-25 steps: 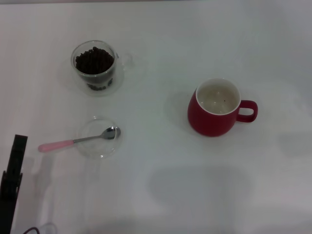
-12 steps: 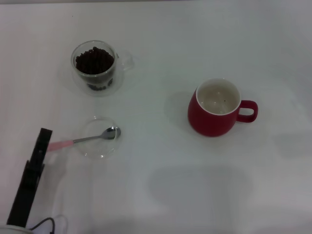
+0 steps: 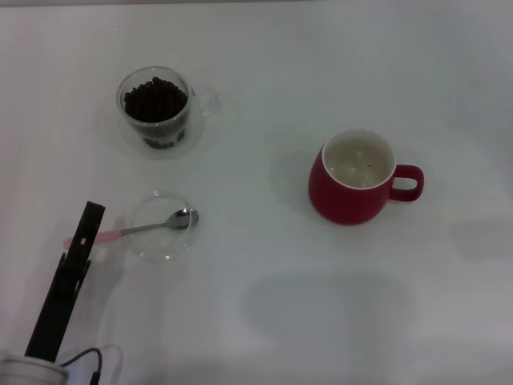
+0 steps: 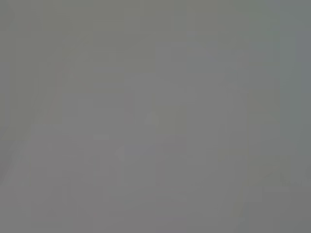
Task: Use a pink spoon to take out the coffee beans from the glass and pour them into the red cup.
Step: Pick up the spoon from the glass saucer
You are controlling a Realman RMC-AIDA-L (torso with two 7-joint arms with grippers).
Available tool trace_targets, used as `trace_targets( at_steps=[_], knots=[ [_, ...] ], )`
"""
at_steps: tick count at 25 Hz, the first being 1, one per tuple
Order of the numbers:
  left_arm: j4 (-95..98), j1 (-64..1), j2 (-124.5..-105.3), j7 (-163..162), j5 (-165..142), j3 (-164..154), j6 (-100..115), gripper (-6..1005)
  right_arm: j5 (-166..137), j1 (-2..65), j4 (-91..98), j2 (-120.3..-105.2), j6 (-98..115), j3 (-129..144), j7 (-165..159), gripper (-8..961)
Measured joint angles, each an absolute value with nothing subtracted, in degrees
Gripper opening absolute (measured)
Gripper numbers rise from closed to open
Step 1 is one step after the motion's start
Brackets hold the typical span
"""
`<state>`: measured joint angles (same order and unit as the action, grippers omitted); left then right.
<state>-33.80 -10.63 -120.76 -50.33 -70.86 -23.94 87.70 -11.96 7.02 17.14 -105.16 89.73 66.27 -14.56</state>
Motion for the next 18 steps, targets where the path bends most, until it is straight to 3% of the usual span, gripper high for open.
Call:
trace_targets(
  at_steps=[12, 18],
  knots=[
    [-34.2, -11.3, -120.76, -49.9, -71.0, -23.9, 86.6, 871, -11.5, 6.8, 17.1, -105.51, 89.7, 66.2, -14.4, 450],
    [-34.1, -11.4, -120.76, -50.9, -71.0, -23.9, 85.6, 647, -11.5, 6.9, 17.1, -105.8, 89.7, 66.2, -13.8, 450]
  ],
)
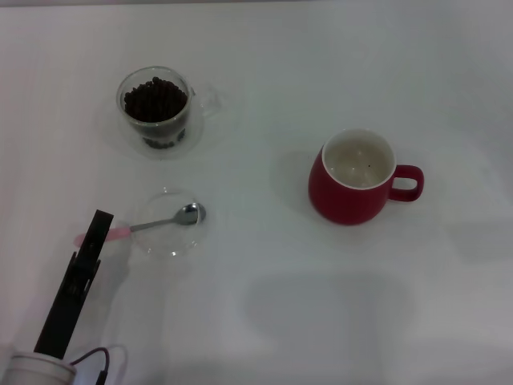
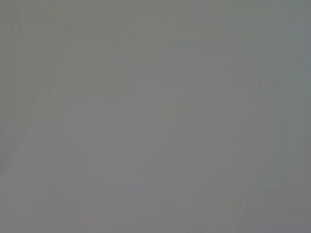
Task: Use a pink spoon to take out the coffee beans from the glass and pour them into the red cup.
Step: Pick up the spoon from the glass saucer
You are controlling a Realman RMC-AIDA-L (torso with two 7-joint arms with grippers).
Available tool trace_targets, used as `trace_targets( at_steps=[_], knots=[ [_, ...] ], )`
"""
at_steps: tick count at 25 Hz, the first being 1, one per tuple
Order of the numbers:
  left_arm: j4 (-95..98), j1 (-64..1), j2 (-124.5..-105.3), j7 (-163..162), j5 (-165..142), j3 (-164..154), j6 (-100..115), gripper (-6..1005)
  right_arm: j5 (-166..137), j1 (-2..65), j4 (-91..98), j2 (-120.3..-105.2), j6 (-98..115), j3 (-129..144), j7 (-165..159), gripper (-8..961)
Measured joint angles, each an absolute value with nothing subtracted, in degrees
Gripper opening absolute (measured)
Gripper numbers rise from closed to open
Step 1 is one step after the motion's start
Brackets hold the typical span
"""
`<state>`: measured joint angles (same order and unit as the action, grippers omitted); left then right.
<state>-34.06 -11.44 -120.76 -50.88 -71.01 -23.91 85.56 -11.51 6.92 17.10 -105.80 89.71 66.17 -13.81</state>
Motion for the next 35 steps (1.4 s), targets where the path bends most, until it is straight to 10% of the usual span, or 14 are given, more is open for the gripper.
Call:
trace_targets(
  at_steps=[19, 35],
  knots=[
    [-33.7, -12.1, -120.68, -49.7, -71.0, -23.1, 83.2, 189, -11.9, 7.4, 17.0, -106.49, 89.7, 64.8, -12.7, 450],
    [-27.3, -12.5, -119.78, -51.8, -75.3, -23.7, 89.8, 139, -12.0, 7.2, 18.9, -109.26, 89.9, 64.8, -12.4, 450]
  ],
)
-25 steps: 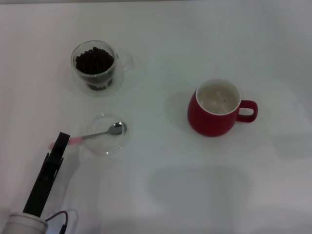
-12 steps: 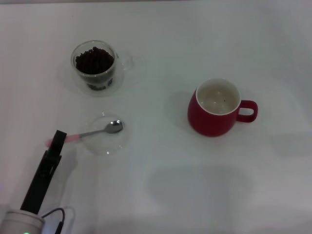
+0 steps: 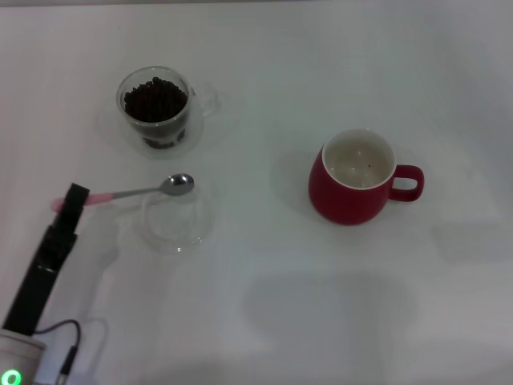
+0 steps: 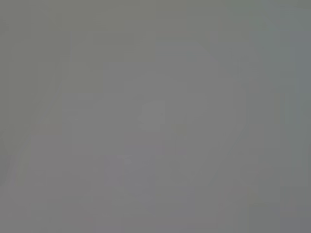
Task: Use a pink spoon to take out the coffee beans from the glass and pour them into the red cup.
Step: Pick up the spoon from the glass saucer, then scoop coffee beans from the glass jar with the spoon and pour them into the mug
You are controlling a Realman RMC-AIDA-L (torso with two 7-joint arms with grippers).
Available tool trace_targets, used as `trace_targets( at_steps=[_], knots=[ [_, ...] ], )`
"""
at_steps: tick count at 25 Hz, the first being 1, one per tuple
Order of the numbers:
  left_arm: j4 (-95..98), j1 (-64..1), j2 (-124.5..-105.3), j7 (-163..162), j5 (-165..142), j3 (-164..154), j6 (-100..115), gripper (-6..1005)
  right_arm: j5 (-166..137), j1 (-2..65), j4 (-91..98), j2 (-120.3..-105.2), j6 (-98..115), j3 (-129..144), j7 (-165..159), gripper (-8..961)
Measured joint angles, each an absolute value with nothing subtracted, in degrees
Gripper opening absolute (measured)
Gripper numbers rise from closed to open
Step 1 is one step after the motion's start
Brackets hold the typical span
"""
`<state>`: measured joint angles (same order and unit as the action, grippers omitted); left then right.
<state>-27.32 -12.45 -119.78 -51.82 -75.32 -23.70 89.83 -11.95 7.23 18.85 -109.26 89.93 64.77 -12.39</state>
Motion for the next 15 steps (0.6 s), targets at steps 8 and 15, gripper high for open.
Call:
trace_targets(
  at_steps=[8, 15],
  knots=[
    [-15.4, -12.0, -119.2, -60.2, -78.9, -23.7, 95.4, 137, -13.6, 7.2, 20.1, -111.79, 90.1, 65.1, -12.4, 450],
    [3.0, -12.7, -118.7, -73.9, -79.1, -24.2, 95.7, 136, -18.4, 7.6, 20.1, -114.84, 90.4, 65.3, -12.4, 450]
  ],
)
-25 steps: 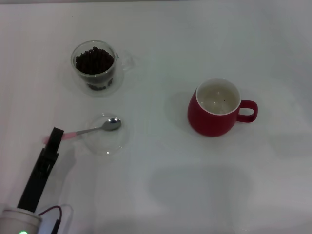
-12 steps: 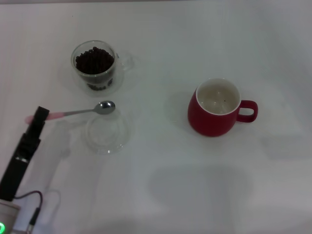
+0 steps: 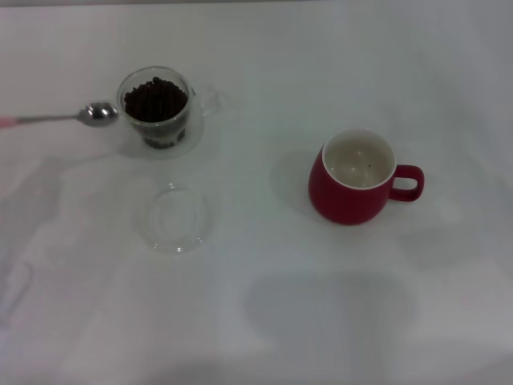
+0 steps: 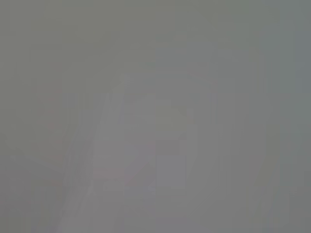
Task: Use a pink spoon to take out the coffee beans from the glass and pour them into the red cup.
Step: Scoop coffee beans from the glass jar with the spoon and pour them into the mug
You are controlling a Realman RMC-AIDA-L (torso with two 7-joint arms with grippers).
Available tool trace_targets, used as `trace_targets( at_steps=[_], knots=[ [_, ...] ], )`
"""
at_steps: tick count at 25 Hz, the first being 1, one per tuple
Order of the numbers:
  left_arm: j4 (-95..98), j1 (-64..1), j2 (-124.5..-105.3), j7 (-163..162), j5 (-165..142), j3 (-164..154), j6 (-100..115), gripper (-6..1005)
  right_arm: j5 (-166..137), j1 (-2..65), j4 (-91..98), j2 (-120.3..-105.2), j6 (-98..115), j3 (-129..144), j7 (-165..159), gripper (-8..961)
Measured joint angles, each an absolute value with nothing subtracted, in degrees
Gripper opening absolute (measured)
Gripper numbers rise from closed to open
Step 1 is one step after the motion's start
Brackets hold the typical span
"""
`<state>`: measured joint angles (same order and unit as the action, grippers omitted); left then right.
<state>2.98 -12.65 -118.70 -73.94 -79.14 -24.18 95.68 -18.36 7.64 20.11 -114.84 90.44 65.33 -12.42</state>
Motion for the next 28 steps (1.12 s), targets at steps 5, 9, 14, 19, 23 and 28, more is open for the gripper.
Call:
trace_targets(
  at_steps=[5, 9, 14, 19, 23, 28],
  knots=[
    [13.3, -15.4, -116.92, -84.9, -80.1, -26.4, 94.0, 136, -19.4, 7.9, 19.8, -115.2, 90.9, 69.9, -13.5, 450],
    [17.0, -19.1, -113.63, -93.6, -83.6, -26.7, 91.7, 136, -19.2, 8.1, 19.5, -115.34, 92.3, 74.5, -14.5, 450],
    [20.1, -23.5, -109.43, -102.7, -89.8, -26.7, 87.7, 136, -19.2, 8.2, 19.4, -115.37, 93.8, 78.5, -16.9, 450],
    [25.9, -26.6, -107.57, -108.0, -96.1, -26.7, 84.8, 137, -18.9, 8.2, 19.3, -115.39, 94.2, 81.9, -19.0, 450],
    [27.8, -30.4, -106.91, -110.3, -101.5, -26.8, 83.4, 137, -18.9, 8.3, 19.2, -115.48, 94.2, 83.6, -19.7, 450],
    [28.6, -34.9, -107.19, -111.1, -107.2, -27.9, 81.7, 137, -18.9, 8.4, 18.7, -115.48, 94.2, 84.0, -21.7, 450]
  ],
)
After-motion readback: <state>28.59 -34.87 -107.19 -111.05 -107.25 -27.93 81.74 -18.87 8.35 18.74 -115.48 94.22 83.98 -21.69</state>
